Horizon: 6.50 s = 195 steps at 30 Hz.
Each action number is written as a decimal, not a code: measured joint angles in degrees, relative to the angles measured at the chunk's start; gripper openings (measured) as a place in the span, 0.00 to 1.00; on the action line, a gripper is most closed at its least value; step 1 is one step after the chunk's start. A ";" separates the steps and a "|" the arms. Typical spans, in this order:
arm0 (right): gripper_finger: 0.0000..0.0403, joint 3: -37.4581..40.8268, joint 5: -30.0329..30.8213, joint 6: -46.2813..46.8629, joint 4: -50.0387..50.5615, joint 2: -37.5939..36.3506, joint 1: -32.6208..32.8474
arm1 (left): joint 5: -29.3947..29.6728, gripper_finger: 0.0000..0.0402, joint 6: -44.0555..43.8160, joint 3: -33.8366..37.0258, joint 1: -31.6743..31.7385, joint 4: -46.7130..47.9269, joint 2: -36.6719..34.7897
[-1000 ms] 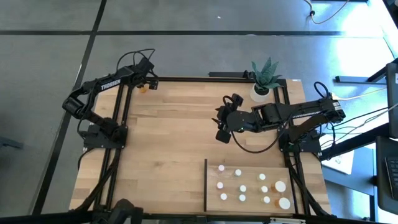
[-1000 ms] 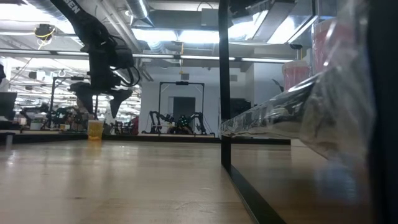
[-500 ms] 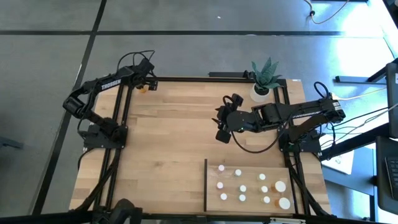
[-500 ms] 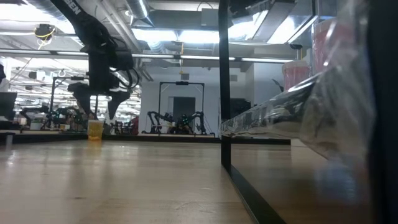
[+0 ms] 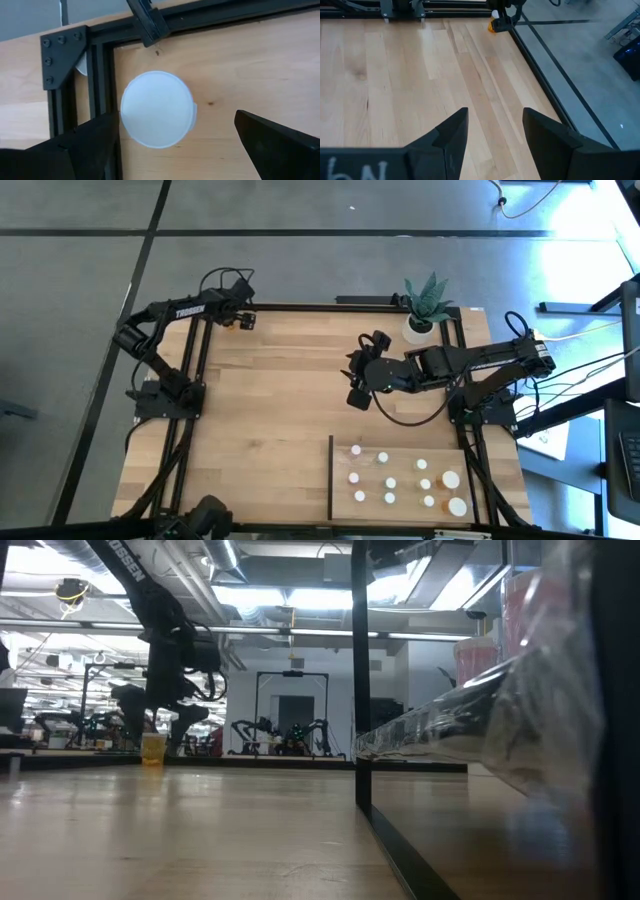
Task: Pick and place medicine bottles onto shelf by color
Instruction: Put the orange pill bottle on the shelf aligned with the other orange pill bottle
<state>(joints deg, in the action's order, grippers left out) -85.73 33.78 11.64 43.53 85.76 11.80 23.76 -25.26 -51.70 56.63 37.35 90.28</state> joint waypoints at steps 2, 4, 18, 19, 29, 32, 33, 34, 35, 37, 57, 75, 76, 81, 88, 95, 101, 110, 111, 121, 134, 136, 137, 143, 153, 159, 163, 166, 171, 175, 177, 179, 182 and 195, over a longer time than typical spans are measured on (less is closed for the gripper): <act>0.47 0.00 0.00 -0.04 -0.02 0.00 -0.01 | 1.07 0.97 -0.13 0.00 -0.01 -0.21 0.00; 0.47 0.00 0.00 0.02 -0.01 0.00 0.01 | 1.79 0.97 -0.15 0.00 -0.01 -0.19 0.00; 0.47 0.00 0.00 -0.03 -0.01 0.00 0.01 | 2.05 0.97 -0.59 0.00 -0.05 -0.37 0.02; 0.47 0.00 0.00 0.02 -0.02 0.00 -0.01 | 2.10 0.97 -0.66 0.00 -0.05 -0.43 0.02; 0.47 0.00 0.00 -0.02 -0.02 0.00 0.01 | 2.15 0.81 -0.74 0.00 -0.01 -1.23 0.04; 0.47 0.00 0.00 -0.03 -0.02 0.00 0.00 | 2.15 0.76 -0.74 0.00 -0.01 -1.23 0.04; 0.47 0.00 0.00 -0.04 -0.01 0.00 0.01 | 2.15 0.74 -0.75 0.00 -0.01 -1.23 0.04; 0.47 0.00 0.00 -0.03 -0.01 0.00 -0.01 | 2.15 0.73 -0.90 0.00 -0.01 -1.23 0.04; 0.47 0.00 0.00 0.02 -0.02 0.00 0.01 | 2.13 0.72 -1.05 0.00 -0.01 -1.23 0.04; 0.47 0.00 0.00 -0.02 0.00 0.00 0.01 | 2.14 0.69 -1.15 0.00 -0.01 -1.25 0.04; 0.47 0.00 0.00 0.00 0.00 0.00 -0.01 | 2.19 0.54 -1.12 0.00 -0.03 -1.54 0.04; 0.47 0.00 0.00 -0.04 0.00 0.00 -0.01 | -1.03 0.53 6.40 -0.15 -5.03 -1.62 -0.08; 0.47 0.00 0.00 0.00 -0.02 0.00 -0.01 | -1.07 0.53 6.40 -0.15 -5.60 -1.64 -0.09; 0.47 0.00 0.00 -0.01 -0.02 0.00 0.01 | -1.22 0.53 7.67 -0.15 -8.90 -1.61 -0.12; 0.47 0.00 0.00 0.01 -0.02 0.00 0.00 | -6.58 0.53 8.07 -1.14 -14.94 -0.86 -1.38; 0.47 0.00 0.00 -0.04 -0.02 0.00 0.01 | -9.04 0.53 9.25 -4.23 -24.76 -0.97 -1.86; 0.47 0.00 -0.54 -0.04 -0.01 0.00 0.00 | -8.43 0.53 9.33 -6.38 -33.32 -1.18 -1.86; 0.47 0.00 -0.50 -0.04 -0.02 0.00 -0.01 | -8.27 0.53 8.97 -7.30 -43.34 -5.05 -1.79; 0.47 0.00 -0.50 -0.02 -0.02 0.00 0.01 | -8.25 0.53 8.90 -7.30 -44.27 -5.80 -1.77; 0.47 0.00 -0.48 -0.02 0.00 0.00 0.01 | -7.96 0.53 8.92 -7.34 -50.63 -11.89 -1.31; 0.47 -0.02 -0.47 0.01 -0.23 0.00 0.00 | -7.75 0.53 9.17 -7.39 -54.44 -13.70 4.49; 0.47 -0.02 -0.48 -0.04 -0.28 0.00 -0.01 | -7.75 0.53 9.31 -7.39 -54.61 -14.29 5.33; 0.47 -0.02 -0.48 -0.03 -0.28 0.00 0.00 | -7.81 0.53 9.31 -7.39 -54.69 -14.28 5.46; 0.47 -0.02 -0.46 0.01 -0.50 0.00 0.01 | -8.01 0.53 9.34 -7.39 -54.82 -14.70 5.86; 0.47 -0.02 -0.46 -0.01 -0.50 0.00 0.01 | -8.08 0.58 9.38 -7.39 -54.82 -15.27 5.86; 0.47 -0.02 -0.46 0.02 -0.50 0.00 0.01 | -8.23 0.64 9.32 -7.37 -54.82 -15.66 5.86; 0.47 -0.02 -0.46 0.01 -0.50 0.00 -0.01 | -8.23 0.70 9.07 -7.34 -54.82 -15.66 5.86; 0.47 -0.02 -0.46 -0.04 -0.50 0.00 0.01 | -8.23 0.76 8.97 -7.34 -54.82 -15.66 5.84; 0.47 -0.02 -0.46 -0.04 -0.50 0.00 -0.01 | -8.25 0.85 9.40 -7.34 -54.80 -16.01 5.62; 0.47 -0.02 -0.46 0.01 -0.49 0.00 0.00 | -8.23 0.87 13.94 -7.32 -54.78 -16.10 4.10; 0.47 -0.02 -0.46 -0.03 -0.50 0.00 0.00 | -8.23 0.88 15.08 -7.30 -54.78 -15.81 2.71; 0.47 -0.02 -0.46 0.02 -0.50 0.00 0.01 | -8.22 0.88 15.34 -7.30 -54.78 -15.32 0.96; 0.47 -0.02 -0.48 -0.04 -0.50 0.00 -0.01 | -8.16 0.88 15.69 -7.30 -54.67 -13.43 -1.92; 0.47 -0.02 -0.47 0.01 -0.56 0.00 0.01 | 1.38 0.88 14.25 -7.30 -54.30 0.86 -14.16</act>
<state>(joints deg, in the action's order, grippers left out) -85.76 33.31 11.65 42.97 85.76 11.81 25.14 -11.00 -59.00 2.33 38.21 76.12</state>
